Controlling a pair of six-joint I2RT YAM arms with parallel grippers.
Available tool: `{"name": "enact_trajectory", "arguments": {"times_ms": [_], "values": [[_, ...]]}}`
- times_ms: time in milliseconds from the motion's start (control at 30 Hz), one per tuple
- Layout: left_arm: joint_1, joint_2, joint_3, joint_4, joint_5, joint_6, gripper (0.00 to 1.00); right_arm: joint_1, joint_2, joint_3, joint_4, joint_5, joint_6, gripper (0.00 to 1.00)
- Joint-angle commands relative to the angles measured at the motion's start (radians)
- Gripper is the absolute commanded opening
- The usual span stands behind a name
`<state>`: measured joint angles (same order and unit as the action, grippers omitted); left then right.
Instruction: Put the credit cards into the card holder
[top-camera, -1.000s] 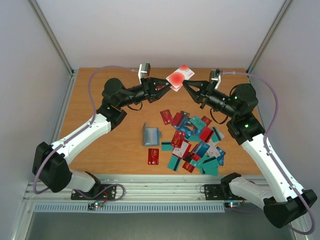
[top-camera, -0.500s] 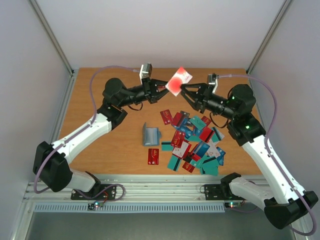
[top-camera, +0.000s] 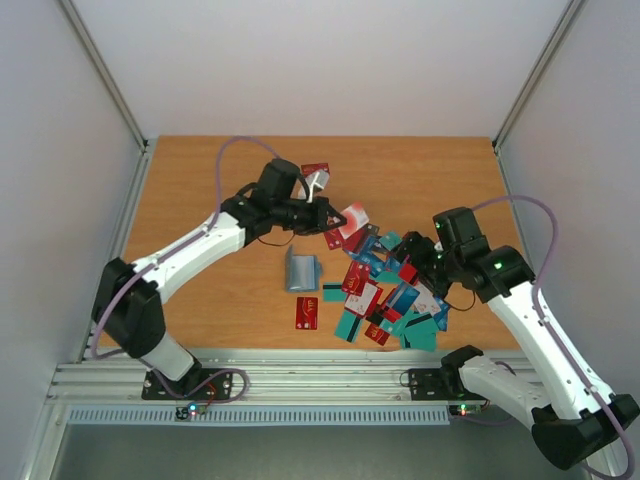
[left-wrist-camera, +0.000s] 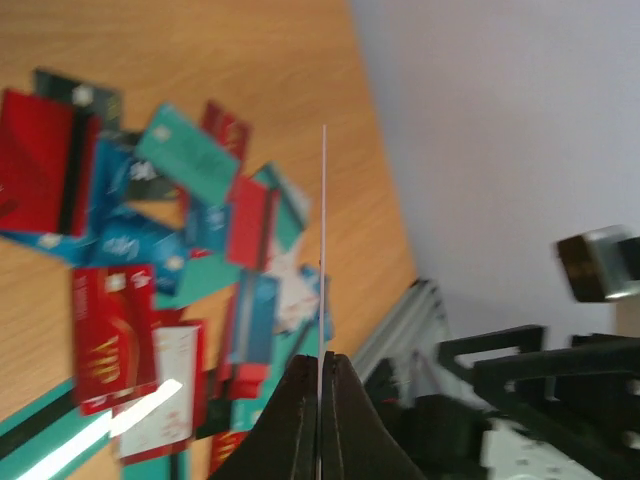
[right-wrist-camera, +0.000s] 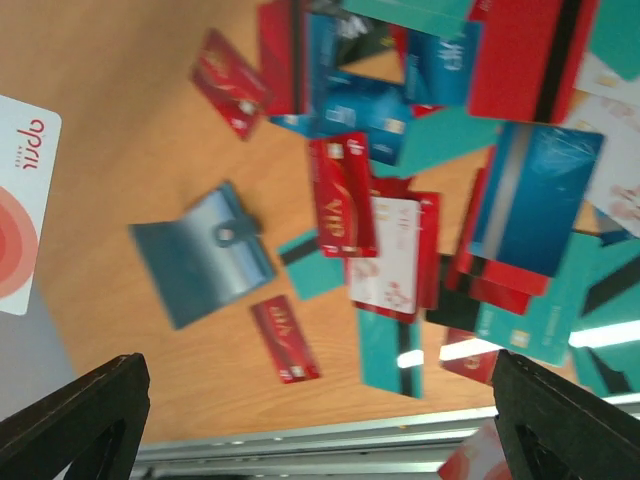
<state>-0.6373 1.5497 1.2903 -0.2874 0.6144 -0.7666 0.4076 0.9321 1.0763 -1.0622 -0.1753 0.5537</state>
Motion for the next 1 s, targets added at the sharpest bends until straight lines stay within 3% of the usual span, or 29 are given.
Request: {"name": "enact_trajectory", "arguments": {"times_ms": [0,200,400,667,967], "values": [[-0.006,0.045,0.02,-0.122,-0.044,0.166,0.0,-0.005,-0.002,-0.08,0.056,0.002,-0.096,0.94],[0.017,0.008,0.084,-0.059,-0.041,0.023,0.0,-0.007,0.005,-0.085,0.366,-0.243,-0.121,0.9],[0.057,-0.072,0.095,0.074,-0.017,-0.187,0.0,-0.021,0.04,-0.048,0.628,-0.38,0.001,0.89],[0.102,-0.126,0.074,0.274,0.02,-0.419,0.0,-0.032,0.123,0.025,0.836,-0.455,0.147,0.9],[0.108,-0.158,0.06,0.39,-0.004,-0.523,0.0,-0.042,0.165,0.02,1.015,-0.458,0.244,0.83]]}}
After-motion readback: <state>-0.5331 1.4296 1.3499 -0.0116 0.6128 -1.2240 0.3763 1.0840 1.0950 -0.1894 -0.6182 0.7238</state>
